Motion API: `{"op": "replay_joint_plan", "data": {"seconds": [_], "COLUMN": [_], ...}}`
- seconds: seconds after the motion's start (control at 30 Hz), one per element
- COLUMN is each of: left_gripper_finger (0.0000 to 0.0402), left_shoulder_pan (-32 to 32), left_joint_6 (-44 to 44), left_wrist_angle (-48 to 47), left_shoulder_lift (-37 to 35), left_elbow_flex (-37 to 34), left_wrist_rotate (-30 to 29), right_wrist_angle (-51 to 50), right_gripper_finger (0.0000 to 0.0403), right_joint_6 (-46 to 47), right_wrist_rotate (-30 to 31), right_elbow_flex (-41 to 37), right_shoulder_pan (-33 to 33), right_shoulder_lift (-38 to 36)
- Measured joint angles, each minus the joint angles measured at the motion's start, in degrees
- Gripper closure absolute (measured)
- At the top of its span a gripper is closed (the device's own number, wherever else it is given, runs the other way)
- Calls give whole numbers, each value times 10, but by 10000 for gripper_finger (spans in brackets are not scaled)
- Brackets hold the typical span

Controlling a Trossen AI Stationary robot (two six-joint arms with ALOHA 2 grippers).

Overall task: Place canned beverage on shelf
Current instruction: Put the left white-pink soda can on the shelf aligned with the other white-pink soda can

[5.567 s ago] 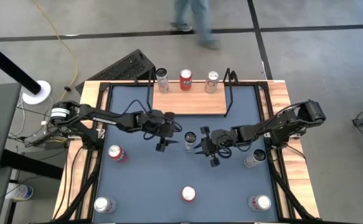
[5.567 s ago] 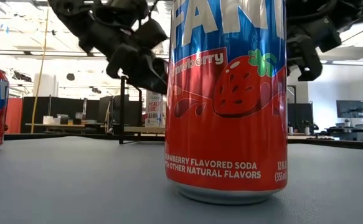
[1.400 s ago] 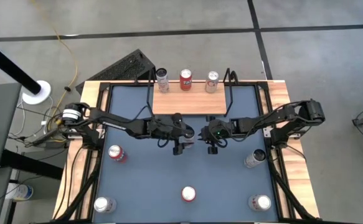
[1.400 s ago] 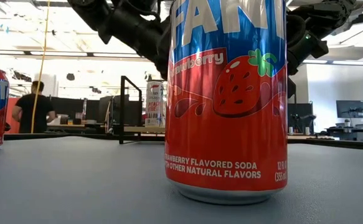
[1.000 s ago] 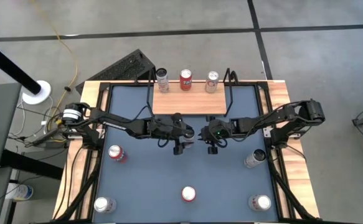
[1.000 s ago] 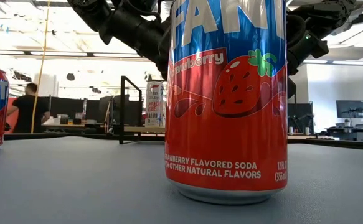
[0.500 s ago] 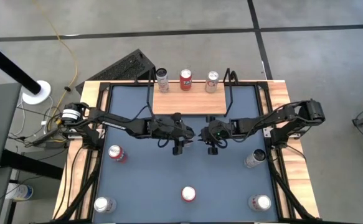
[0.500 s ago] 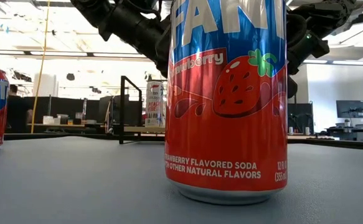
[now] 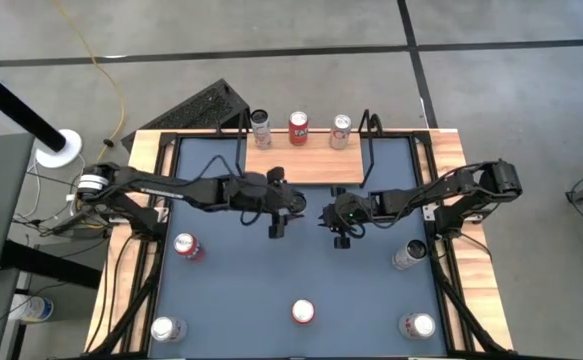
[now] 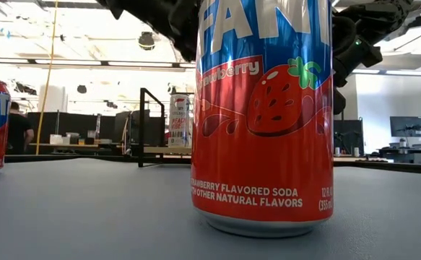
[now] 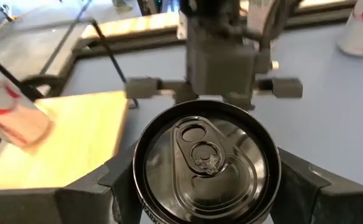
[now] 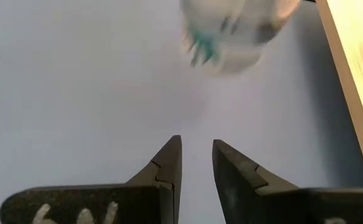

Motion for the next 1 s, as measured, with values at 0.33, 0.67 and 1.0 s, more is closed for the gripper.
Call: {"op": "replay_joint_plan", "data": {"seconds": [0.33, 0.67, 1.0], "left_gripper_finger": [165, 162, 154], "left_shoulder_pan": [51, 110, 193], "left_joint_6": [7, 24, 29], "left_wrist_angle": [-41, -46, -43], "left_shoulder_lift": [-77, -110, -111], "left_elbow_flex": [0, 0, 18], "left_wrist_rotate": [5, 43, 42], "right_wrist_angle": [6, 12, 21], "right_gripper_finger": [306, 306, 306], "right_joint_6": [-2, -6, -14], "right_wrist_rotate": [0, 0, -1], "right_elbow_flex": [0, 0, 0], "right_shoulder_pan": [0, 0, 0], "right_shoulder_lift": [0, 0, 0]}}
